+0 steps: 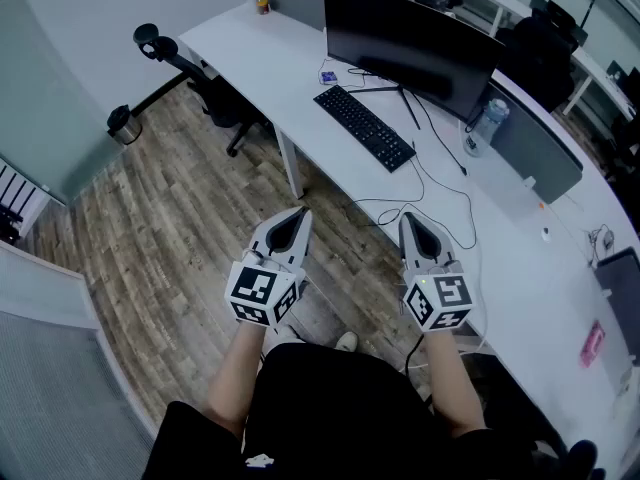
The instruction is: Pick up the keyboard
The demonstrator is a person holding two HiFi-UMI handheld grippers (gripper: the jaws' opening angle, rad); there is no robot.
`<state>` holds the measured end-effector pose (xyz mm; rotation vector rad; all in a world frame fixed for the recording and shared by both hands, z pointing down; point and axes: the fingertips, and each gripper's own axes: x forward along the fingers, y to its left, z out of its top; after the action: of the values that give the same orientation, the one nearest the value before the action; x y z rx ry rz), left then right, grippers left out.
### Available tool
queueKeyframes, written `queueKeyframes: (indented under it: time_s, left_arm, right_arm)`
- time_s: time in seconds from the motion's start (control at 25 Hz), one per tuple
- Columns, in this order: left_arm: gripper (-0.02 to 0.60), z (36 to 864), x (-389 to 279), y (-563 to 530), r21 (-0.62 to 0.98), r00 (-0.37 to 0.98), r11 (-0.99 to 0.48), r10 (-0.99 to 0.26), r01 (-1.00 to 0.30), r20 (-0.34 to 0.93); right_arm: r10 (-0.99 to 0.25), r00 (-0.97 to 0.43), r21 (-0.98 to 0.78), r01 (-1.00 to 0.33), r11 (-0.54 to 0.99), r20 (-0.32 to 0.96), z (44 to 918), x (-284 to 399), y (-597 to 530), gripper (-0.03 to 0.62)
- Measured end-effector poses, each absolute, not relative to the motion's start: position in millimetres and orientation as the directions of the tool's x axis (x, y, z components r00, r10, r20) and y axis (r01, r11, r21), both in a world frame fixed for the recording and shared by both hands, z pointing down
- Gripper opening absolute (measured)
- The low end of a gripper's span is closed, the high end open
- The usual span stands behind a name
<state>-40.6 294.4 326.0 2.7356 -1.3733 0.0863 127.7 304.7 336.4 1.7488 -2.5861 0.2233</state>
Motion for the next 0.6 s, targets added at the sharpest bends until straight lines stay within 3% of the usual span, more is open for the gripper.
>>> queueKeyframes:
  time_s: [0.6]
  left_arm:
    - [0.000, 338.0, -35.3, 290.3, 0.041, 0.577, -0.577, -0.806, -0.816, 0.134]
  right_arm:
    - [-0.903, -0.416, -0.115, -0.907, 0.405, 0.105, 347.7, 132.3, 293.2, 0.005]
